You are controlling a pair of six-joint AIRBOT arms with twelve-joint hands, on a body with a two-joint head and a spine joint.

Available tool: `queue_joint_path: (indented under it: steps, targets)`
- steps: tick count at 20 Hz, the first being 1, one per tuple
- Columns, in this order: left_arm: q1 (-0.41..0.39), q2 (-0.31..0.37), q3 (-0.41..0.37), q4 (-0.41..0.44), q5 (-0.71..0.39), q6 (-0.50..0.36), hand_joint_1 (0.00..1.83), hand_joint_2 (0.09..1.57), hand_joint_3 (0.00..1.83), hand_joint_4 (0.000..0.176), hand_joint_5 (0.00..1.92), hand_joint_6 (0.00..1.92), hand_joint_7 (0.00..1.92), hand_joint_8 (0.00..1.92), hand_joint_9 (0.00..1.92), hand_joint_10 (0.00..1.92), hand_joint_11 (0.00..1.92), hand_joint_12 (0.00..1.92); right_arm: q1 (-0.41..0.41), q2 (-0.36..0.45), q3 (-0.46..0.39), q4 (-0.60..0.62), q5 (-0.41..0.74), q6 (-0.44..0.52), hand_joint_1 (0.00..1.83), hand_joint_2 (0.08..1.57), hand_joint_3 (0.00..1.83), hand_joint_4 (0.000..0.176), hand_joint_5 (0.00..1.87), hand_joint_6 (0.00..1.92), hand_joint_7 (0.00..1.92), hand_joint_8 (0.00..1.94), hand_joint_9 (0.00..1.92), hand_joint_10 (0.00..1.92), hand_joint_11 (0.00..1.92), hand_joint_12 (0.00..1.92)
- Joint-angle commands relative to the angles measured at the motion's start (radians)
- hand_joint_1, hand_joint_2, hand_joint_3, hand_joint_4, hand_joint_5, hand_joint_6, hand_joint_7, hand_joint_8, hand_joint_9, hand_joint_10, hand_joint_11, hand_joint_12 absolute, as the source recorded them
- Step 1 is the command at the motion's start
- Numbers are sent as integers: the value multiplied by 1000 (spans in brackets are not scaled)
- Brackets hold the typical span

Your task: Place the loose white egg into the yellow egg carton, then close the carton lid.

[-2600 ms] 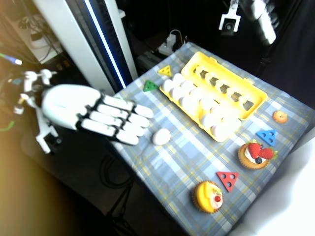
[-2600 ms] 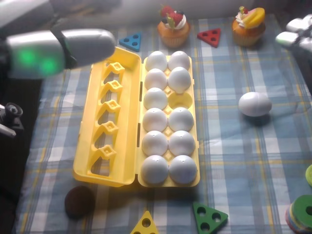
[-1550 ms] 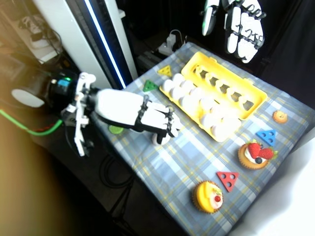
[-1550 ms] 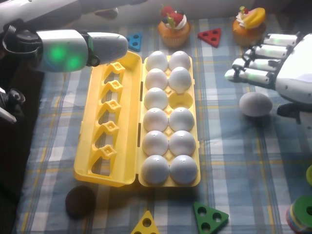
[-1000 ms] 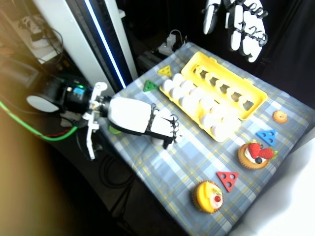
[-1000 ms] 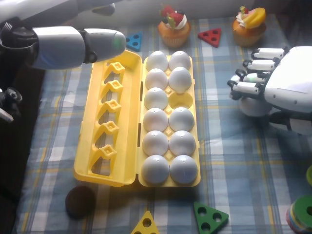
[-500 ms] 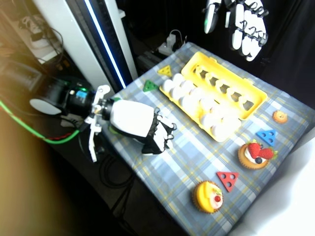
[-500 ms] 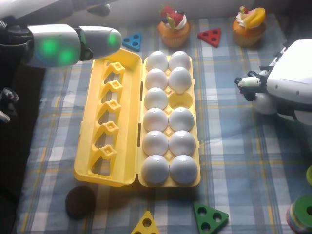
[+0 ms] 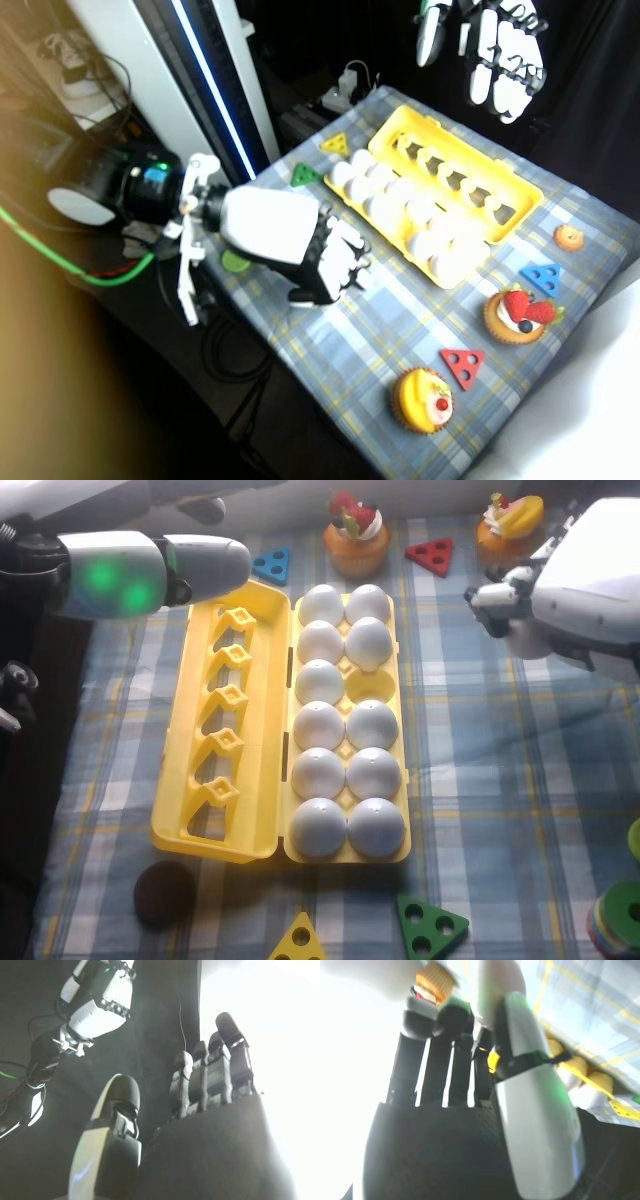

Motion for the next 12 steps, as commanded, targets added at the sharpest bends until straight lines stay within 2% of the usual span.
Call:
queue_joint_path:
  steps: [1, 3, 5, 6, 7, 8, 9, 10, 11, 12]
  targets:
    - [-10, 1, 4, -25, -98, -3, 364, 1455, 0, 46, 237, 14, 179, 6, 143, 19, 0, 1045, 23, -3, 1, -17, 102, -5, 1173, 1391, 0, 0, 579, 1443, 763, 1670, 1075, 1820, 1139, 1920]
    - [-8, 2, 5, -27, -87, -3, 352, 1449, 0, 45, 259, 17, 198, 6, 166, 26, 0, 1120, 43, -23, 6, -38, 94, -5, 1192, 1343, 0, 0, 659, 1338, 812, 1547, 917, 1757, 968, 1921]
    - [-3, 3, 8, -33, -85, -3, 335, 1454, 1, 38, 262, 14, 199, 4, 163, 22, 0, 1136, 45, -39, 11, -43, 94, -5, 1164, 1364, 0, 0, 646, 1399, 763, 1587, 835, 1792, 873, 1921]
    - [-2, 4, 8, -35, -84, -3, 433, 1435, 0, 29, 296, 14, 213, 4, 171, 18, 0, 1021, 46, -46, 11, -47, 94, -5, 1307, 1332, 0, 0, 665, 1414, 639, 1602, 566, 1747, 504, 1921]
    - [-1, 4, 9, -37, -84, -2, 433, 1435, 0, 29, 296, 14, 213, 4, 171, 18, 0, 1021, 46, -51, 11, -51, 94, -5, 1307, 1332, 0, 0, 665, 1414, 639, 1602, 566, 1747, 504, 1921]
    - [2, 5, 9, -40, -83, -2, 424, 1436, 0, 26, 302, 11, 214, 2, 167, 14, 0, 1104, 46, -59, 10, -57, 95, -5, 1316, 1309, 0, 0, 660, 1415, 644, 1577, 561, 1740, 429, 1921]
    - [4, 8, 9, -43, -83, -2, 383, 1439, 1, 16, 323, 11, 236, 4, 191, 21, 0, 1195, 47, -68, 9, -69, 95, -5, 1300, 1332, 0, 0, 580, 1536, 582, 1633, 519, 1819, 404, 1921]
    - [5, 9, 9, -45, -83, -2, 383, 1439, 1, 16, 323, 11, 236, 4, 191, 21, 0, 1195, 50, -73, 8, -80, 95, -5, 1300, 1332, 0, 0, 580, 1536, 582, 1633, 519, 1819, 404, 1921]
    - [5, 10, 9, -47, -83, -1, 400, 1432, 0, 4, 341, 15, 246, 6, 202, 23, 0, 1202, 52, -77, 8, -87, 95, -5, 1307, 1320, 0, 0, 584, 1499, 613, 1600, 549, 1788, 424, 1921]
    - [5, 10, 9, -47, -83, -1, 425, 1428, 0, 0, 352, 16, 249, 5, 205, 22, 0, 1193, 53, -80, 10, -88, 95, -5, 1309, 1319, 0, 0, 602, 1437, 606, 1627, 544, 1800, 429, 1921]
